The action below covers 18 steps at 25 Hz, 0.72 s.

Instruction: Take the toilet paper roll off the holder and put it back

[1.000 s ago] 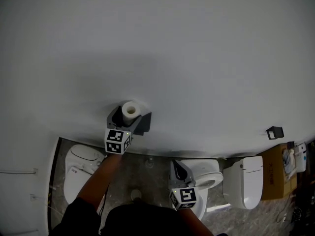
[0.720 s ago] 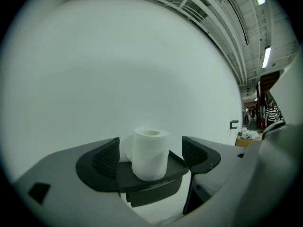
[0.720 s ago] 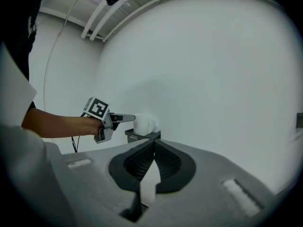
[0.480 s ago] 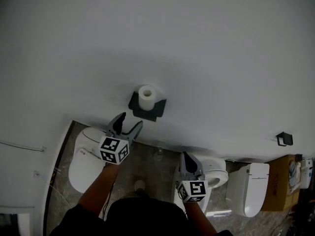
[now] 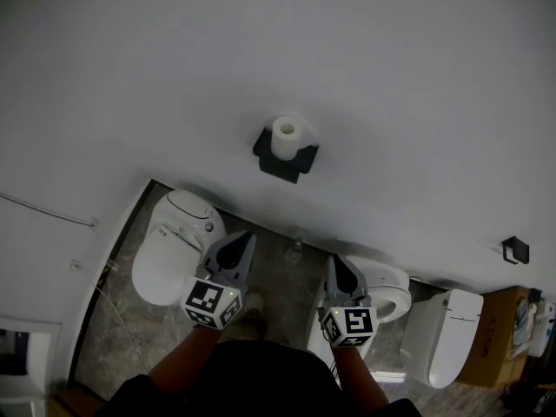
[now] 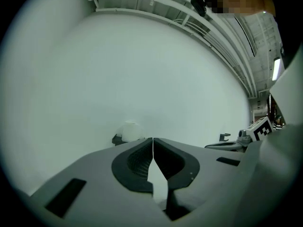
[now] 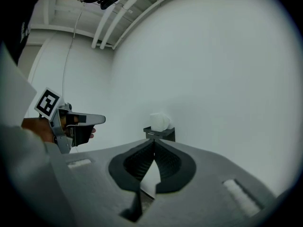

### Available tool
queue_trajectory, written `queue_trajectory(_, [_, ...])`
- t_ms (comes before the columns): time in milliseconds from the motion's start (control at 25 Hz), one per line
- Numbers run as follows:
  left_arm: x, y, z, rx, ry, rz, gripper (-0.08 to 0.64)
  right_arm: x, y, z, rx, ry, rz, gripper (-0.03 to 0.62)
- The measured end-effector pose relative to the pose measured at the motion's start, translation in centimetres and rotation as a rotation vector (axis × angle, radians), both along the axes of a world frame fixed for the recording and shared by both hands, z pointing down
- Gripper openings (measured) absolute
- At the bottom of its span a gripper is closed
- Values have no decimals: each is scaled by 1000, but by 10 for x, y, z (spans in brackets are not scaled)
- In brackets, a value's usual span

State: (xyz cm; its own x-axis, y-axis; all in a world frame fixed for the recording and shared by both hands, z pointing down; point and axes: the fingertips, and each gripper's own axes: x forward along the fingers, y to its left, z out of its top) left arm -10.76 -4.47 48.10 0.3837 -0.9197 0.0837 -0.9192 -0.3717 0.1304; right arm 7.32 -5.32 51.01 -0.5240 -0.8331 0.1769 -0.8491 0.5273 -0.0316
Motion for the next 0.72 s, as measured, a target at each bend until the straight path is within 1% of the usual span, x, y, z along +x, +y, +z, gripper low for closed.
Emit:
queue_trajectory(160, [15,39,3,-6,-5,-13,21,4,24,3,-5,-2,-9,-3])
queue_trajectory(360, [22,64,10,-16,10,-45,21,8,42,6,-13,14,-31,-3])
queue_trajectory(560, [21,68,8,-1,-8,-67,21,13,42,2,-1,-15,-25,-3])
queue_trajectory(720, [22,64,4,28,13,-63,23,17,35,-1,8,-13,-30,-3])
